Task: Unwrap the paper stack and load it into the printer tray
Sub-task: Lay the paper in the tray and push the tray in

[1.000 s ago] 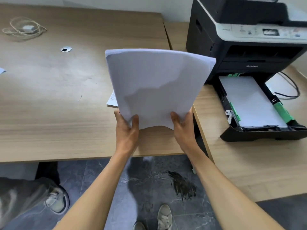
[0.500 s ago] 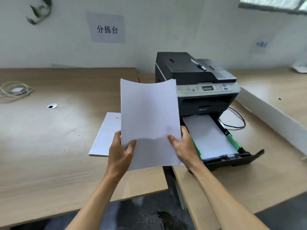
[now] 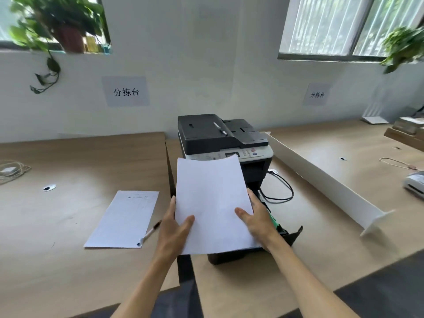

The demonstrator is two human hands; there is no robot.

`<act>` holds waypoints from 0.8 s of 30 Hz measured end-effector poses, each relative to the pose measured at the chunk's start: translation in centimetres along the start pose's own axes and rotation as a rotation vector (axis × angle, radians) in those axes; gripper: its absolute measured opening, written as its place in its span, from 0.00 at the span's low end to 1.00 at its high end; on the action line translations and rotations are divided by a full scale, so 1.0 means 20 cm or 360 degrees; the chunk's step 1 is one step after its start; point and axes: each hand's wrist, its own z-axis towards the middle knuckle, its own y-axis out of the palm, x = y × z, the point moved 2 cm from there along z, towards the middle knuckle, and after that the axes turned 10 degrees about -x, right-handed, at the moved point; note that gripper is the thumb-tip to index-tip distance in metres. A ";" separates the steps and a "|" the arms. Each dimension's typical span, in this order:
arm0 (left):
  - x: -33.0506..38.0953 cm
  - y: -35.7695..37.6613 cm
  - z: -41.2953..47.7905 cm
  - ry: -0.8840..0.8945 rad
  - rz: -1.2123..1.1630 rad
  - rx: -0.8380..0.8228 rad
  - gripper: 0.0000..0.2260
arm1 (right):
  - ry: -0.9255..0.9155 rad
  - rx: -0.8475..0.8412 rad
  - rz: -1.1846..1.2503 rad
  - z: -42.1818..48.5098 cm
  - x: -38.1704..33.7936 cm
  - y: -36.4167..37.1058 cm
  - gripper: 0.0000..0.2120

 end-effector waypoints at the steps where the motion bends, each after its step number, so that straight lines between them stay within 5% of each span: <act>1: 0.01 0.07 -0.03 -0.0033 -0.0010 0.0001 0.31 | 0.0052 -0.0008 -0.0003 -0.03 0.03 -0.06 0.27; 12: 0.04 0.61 -0.05 -0.0217 -0.0101 -0.0047 0.19 | 0.0256 -0.0193 -0.0003 -0.05 0.29 -0.52 0.23; 24: -0.12 0.83 0.35 -0.0381 -0.0031 -0.0094 0.18 | 0.0512 -0.0255 0.0039 0.35 0.56 -0.70 0.24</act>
